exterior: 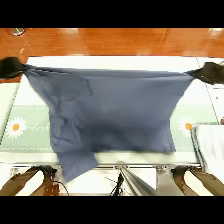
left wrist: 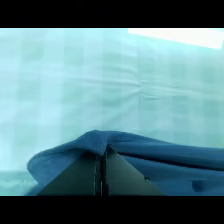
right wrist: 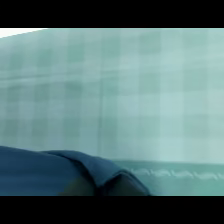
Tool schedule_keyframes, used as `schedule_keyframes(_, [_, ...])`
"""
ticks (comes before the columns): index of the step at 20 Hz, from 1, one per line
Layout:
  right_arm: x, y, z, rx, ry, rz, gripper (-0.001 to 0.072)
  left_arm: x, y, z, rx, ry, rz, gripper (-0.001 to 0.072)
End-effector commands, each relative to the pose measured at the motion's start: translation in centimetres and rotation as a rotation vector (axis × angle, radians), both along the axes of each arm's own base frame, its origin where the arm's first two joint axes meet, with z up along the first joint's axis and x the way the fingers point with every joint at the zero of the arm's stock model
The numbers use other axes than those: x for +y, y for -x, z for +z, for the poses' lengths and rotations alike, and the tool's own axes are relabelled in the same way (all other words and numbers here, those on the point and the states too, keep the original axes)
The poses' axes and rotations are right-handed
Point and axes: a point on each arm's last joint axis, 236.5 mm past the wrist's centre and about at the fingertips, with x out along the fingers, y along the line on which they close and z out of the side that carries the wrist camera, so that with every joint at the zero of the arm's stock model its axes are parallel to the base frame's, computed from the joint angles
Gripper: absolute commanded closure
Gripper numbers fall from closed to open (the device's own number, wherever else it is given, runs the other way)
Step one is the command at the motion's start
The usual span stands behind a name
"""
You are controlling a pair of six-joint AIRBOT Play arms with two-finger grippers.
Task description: Fold the shirts.
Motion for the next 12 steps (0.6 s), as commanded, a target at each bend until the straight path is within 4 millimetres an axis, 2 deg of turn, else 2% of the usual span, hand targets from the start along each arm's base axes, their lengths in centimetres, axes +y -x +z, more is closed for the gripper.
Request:
schedule_keyframes(1, [-0.4, -7.5, -6.7, 0.054, -0.123, -0.041, 0.0692, -2.1, -6.7, -6.5, 0.056, 0.098, 0.002, 0.0692])
schedule_keyframes(3, [-0.9, -11.3, -8.8, 0.077, -0.159, -0.048, 0.0691, -3.1, -9.6, -8.8, 0.095, 0.166, 0.024, 0.0692])
schedule_keyframes(6, [-1.1, -15.2, -11.0, 0.100, -0.220, -0.070, 0.0692, -4.2, -11.6, -12.3, 0.194, 0.284, 0.098, 0.0692])
schedule_keyframes(8, [-1.3, -16.2, -12.3, 0.120, -0.229, -0.073, 0.0692, -4.7, -11.8, -14.2, 0.240, 0.332, 0.114, 0.0691])
schedule_keyframes(10, [-1.0, -16.0, -13.2, 0.151, -0.237, -0.059, 0.0692, -5.1, -11.2, -15.5, 0.288, 0.336, 0.098, 0.0691])
schedule_keyframes(12, [-1.1, -14.9, -13.3, 0.192, -0.232, -0.028, 0.0691, -4.8, -10.4, -15.1, 0.313, 0.331, 0.069, 0.0691])
